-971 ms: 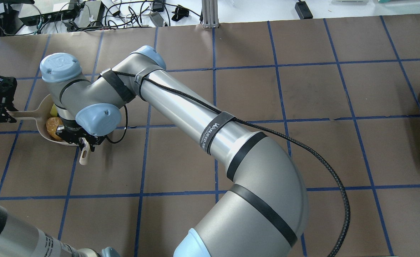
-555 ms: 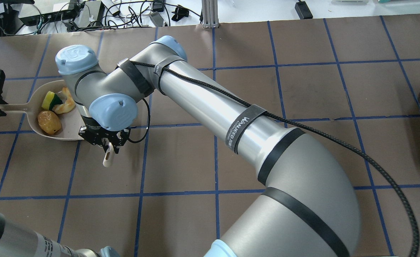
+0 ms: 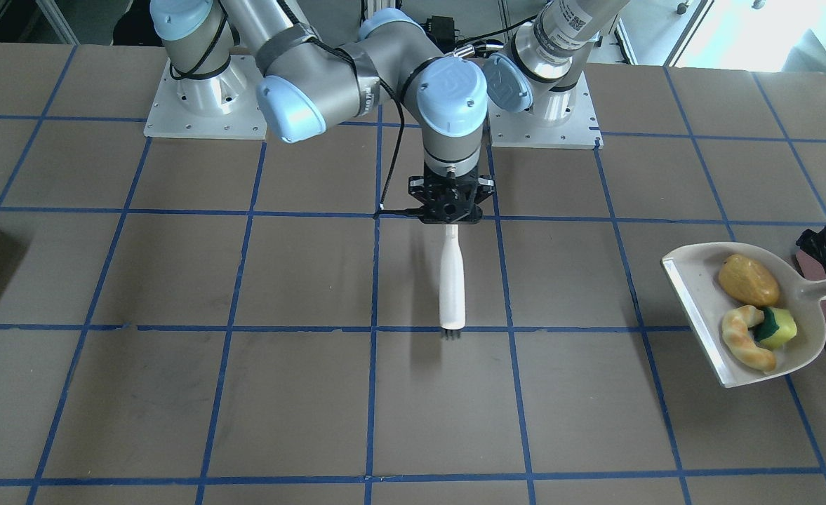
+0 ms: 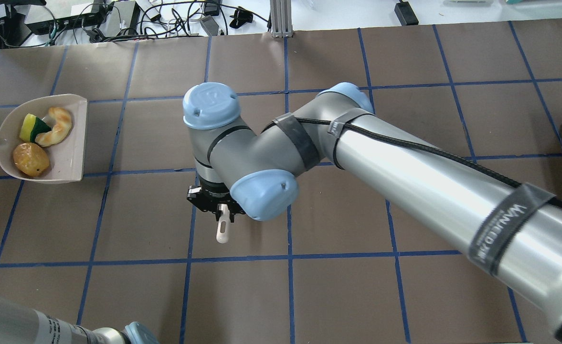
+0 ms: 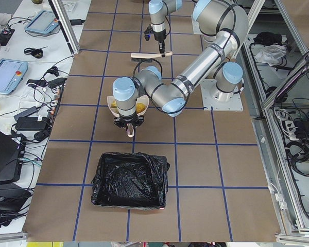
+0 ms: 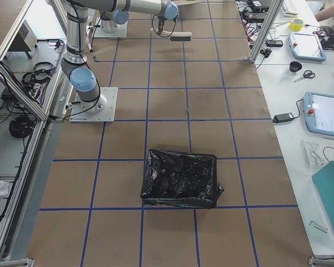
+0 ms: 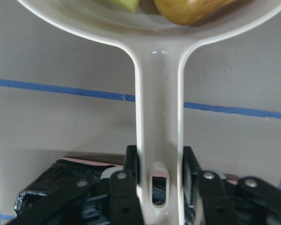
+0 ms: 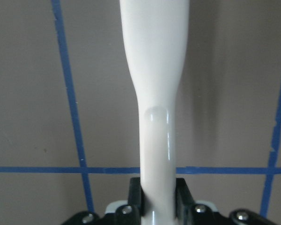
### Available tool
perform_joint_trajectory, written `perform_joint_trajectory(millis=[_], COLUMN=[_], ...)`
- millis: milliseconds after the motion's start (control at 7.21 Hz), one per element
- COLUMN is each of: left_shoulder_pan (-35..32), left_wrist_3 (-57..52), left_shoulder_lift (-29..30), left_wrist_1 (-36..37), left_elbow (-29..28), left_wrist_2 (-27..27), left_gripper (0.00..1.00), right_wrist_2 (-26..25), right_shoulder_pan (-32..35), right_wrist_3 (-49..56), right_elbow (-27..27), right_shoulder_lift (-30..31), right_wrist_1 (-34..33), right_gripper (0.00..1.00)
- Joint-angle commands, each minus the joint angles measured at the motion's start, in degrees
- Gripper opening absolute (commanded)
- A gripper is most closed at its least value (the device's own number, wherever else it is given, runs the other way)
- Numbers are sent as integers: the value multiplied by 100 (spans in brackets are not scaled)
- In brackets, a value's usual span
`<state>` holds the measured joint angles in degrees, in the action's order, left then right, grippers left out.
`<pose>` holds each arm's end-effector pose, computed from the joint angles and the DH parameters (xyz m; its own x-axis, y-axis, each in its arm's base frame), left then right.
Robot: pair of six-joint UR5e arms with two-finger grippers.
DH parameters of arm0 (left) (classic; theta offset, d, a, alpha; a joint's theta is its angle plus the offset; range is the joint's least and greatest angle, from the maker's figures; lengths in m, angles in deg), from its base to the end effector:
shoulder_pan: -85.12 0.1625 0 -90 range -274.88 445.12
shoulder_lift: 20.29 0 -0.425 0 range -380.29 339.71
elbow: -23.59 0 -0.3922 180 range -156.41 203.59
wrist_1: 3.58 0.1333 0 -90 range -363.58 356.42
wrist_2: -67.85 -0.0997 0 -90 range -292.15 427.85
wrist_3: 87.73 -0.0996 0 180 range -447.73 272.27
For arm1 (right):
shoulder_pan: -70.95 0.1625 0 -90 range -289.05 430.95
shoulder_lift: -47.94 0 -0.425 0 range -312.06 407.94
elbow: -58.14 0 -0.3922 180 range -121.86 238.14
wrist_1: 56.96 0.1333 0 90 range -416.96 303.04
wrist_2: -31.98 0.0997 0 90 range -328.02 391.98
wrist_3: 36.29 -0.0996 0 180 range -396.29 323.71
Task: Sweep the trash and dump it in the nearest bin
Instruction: 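Lift the dustpan toward the bin with the left gripper while the right withdraws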
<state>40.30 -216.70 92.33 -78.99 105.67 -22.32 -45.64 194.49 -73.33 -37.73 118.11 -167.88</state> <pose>0.3619 -0.5471 0.3555 -0.1082 0.9941 0.0034 0.9941 0.1082 0.0011 0.4542 -0.4053 0.2870 -0.9894 0.0814 -0.1203 0.0569 0.9791 0.1952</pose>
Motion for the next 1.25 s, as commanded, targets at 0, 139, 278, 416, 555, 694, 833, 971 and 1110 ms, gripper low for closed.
perform_joint_trajectory(millis=[0, 139, 278, 416, 555, 694, 833, 971, 1110], left_shoulder_pan=[506, 613, 823, 973, 1105, 1289, 1396, 1518, 1694], left_wrist_3=[-706, -822, -953, -981, -1007, -1051, -1182, -1349, -1594], left_shoulder_lift=[137, 164, 233, 347, 488, 733, 961, 1198, 1418], left_wrist_1=[-369, -369, -334, -343, -351, -404, -483, -631, -685], left_elbow=[-455, -570, -788, -1130, -1386, -1649, -2000, -2526, -3131], left_wrist_2=[-9, -105, -149, -220, -238, -194, -142, -124, -141], left_gripper=[0, 0, 0, 0, 0, 0, 0, 0, 0], right_wrist_2=[-69, -78, -121, -130, -130, -130, -130, -130, -130], right_shoulder_pan=[-391, -409, -453, -462, -523, -593, -585, -585, -585], right_wrist_3=[66, -4, -170, -181, -146, -94, -84, -84, -84], right_elbow=[-947, -1029, -1099, -1204, -1318, -1337, -1337, -1346, -1346], right_shoulder_lift=[621, 622, 622, 622, 622, 622, 604, 578, 569], right_wrist_1=[17, 26, 35, 17, -18, -18, -18, -18, -27], right_gripper=[0, 0, 0, 0, 0, 0, 0, 0, 0])
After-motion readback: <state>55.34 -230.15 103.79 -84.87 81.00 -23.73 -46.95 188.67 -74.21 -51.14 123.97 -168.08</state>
